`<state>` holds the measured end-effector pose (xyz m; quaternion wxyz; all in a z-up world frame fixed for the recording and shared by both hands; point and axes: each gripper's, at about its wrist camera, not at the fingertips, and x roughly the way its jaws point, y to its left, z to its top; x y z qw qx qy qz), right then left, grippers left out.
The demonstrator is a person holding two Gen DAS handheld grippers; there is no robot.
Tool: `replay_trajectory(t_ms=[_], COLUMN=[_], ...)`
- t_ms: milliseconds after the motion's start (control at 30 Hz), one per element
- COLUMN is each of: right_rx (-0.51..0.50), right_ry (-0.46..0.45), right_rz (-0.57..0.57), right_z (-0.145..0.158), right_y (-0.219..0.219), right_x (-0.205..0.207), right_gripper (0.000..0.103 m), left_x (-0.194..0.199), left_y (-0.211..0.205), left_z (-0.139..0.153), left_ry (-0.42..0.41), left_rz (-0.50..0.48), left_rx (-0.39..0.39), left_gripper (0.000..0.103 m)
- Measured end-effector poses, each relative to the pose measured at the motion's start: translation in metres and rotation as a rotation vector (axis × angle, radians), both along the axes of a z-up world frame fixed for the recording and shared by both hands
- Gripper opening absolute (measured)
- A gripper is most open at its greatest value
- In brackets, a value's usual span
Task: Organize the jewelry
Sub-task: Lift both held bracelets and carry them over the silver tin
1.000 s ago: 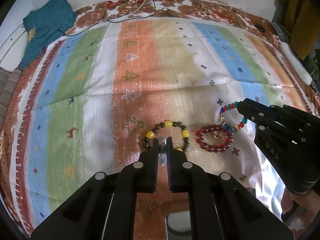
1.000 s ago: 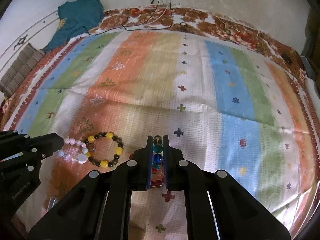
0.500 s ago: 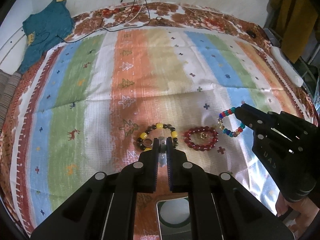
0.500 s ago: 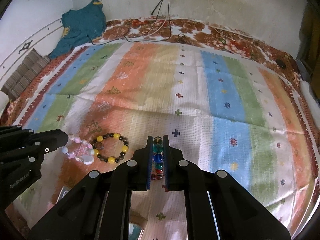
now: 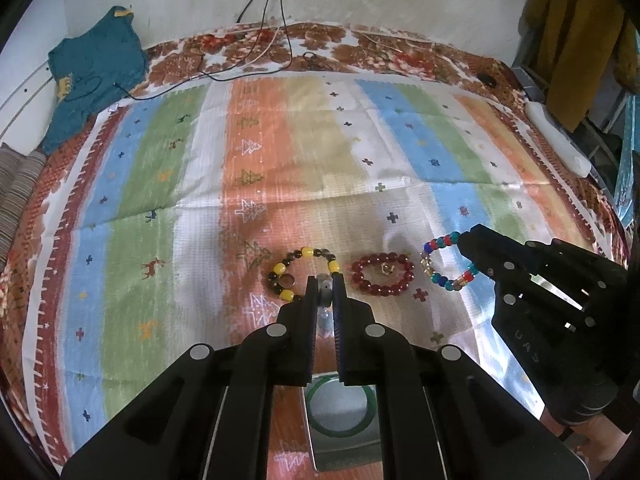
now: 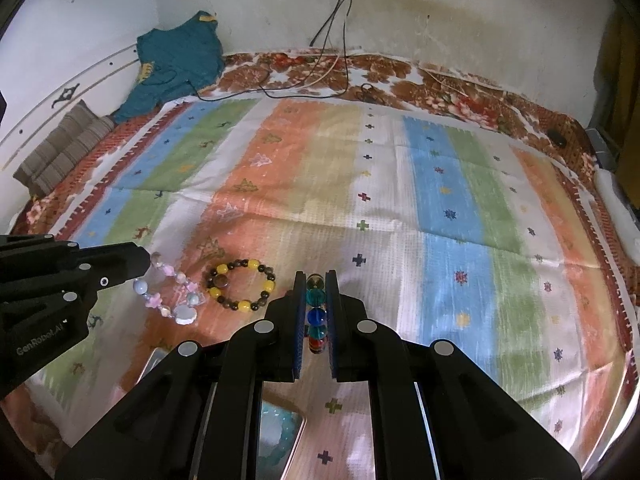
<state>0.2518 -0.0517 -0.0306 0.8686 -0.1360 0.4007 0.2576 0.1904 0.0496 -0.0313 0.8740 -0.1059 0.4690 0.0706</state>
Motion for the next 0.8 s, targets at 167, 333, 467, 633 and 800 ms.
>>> replay_trajectory(t_ms=[167, 333, 467, 633, 800], right_rx=[0.008, 0.020, 0.026, 0.035, 0.047], right_ry=[-0.004, -0.008, -0.016, -0.019, -0.021], right_rz=[0.001, 0.007, 0.011, 0.016, 0.020], right_z=[0.004, 0.007, 0.010, 0.012, 0.015], right_y=[-0.004, -0.006, -0.009, -0.012, -0.015], right_x=[-0.009, -0.020, -0.028, -0.037, -0.046], right_gripper=[0.010, 0.010, 0.010, 0.010, 0.010], left_x=[-0.012, -0.022, -0.030, -0.039, -0.047], left_y=[-0.005, -0.008, -0.013, -0.016, -0.021], left_z=[0.011, 0.017, 0.020, 0.023, 0.026], left_ry=[-0.032, -0.051, -0.062, -0.074, -0.084], left_rz=[-0.012, -0.019, -0.025, -0.033, -0.042], left_rx=[-0.003, -0.002, 0.000, 0.003, 0.003], left_gripper=[0.007, 0.007, 0.007, 0.007, 0.007])
